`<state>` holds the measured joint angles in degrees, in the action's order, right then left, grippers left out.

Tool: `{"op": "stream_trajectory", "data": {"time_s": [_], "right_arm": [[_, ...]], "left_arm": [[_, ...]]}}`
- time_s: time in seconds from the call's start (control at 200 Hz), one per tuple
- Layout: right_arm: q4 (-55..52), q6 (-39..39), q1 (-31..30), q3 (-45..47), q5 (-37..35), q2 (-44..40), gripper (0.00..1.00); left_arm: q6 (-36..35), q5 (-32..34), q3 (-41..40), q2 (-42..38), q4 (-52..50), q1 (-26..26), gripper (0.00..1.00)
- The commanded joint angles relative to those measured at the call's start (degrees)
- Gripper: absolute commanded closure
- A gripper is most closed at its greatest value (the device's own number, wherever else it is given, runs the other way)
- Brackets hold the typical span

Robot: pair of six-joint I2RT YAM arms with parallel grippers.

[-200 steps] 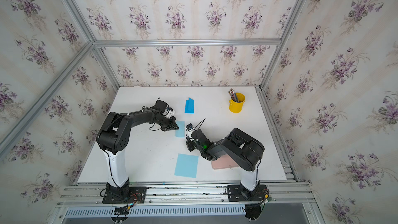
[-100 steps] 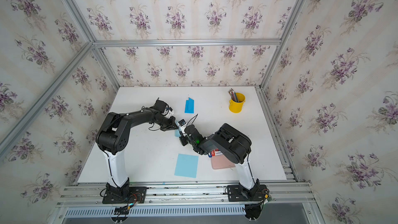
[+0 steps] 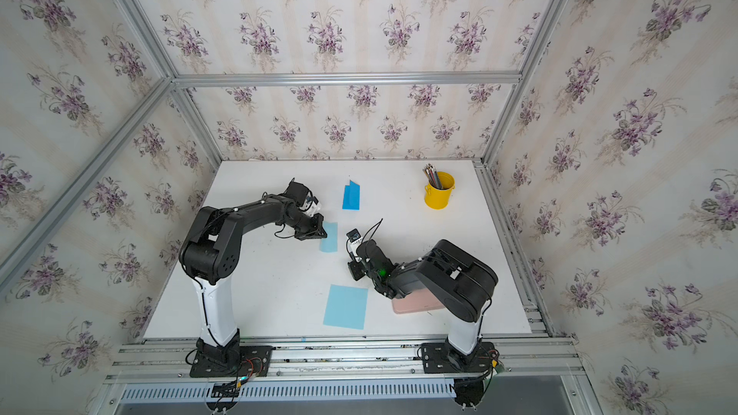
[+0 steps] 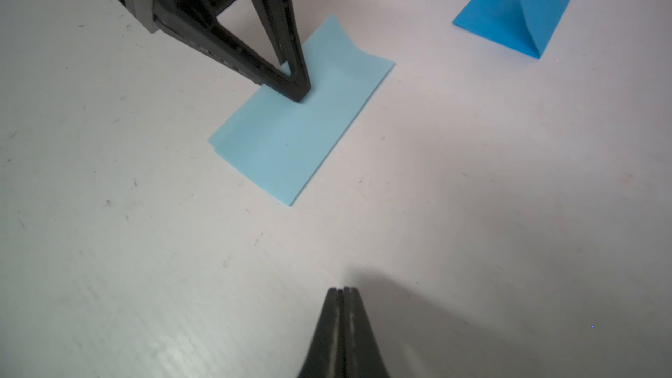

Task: Fold the square paper along the opposite sides
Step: Smooth out the paper at the center of the board, then place the paper at the center of the board.

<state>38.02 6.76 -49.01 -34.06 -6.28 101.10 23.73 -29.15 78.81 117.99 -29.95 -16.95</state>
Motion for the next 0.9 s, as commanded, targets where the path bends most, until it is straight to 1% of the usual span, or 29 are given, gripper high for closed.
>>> {"op": "stream_trajectory", "data": {"time_s": [0.0,0.11,0.26,0.549,0.619,0.699,0.764,0.894], "right_arm": [[-1.1,-0.7,0.7,-0.8,-0.9,-2.2,1.0],[1.1,0.1,1.0,-1.2,0.7,-2.9,1.0],[3.5,1.9,1.0,-0.9,2.5,-3.5,1.0],[6.7,3.6,1.3,2.7,2.9,-4.8,1.0],[7.2,3.9,1.5,3.2,3.0,-4.9,1.0],[7.7,4.1,1.7,3.4,3.2,-4.5,1.0],[7.8,4.3,1.6,3.1,3.6,-4.0,1.0],[7.6,4.4,1.7,2.4,4.1,-3.3,1.0]], "left_arm": [[-6.3,3.8,5.9,1.4,-7.1,0.8,1.0],[-9.1,3.3,13.8,4.9,-10.8,2.1,1.0],[-13.5,5.5,27.0,12.6,-18.3,3.3,1.0],[-14.4,4.1,46.5,24.1,-24.0,5.3,1.0],[-14.3,4.1,49.1,25.7,-24.3,5.4,1.0],[-13.5,3.6,50.3,26.9,-23.3,5.4,1.0],[-13.0,2.7,50.8,27.7,-22.0,5.4,0.95],[-12.0,2.3,53.0,29.3,-21.2,5.4,0.94]]}}
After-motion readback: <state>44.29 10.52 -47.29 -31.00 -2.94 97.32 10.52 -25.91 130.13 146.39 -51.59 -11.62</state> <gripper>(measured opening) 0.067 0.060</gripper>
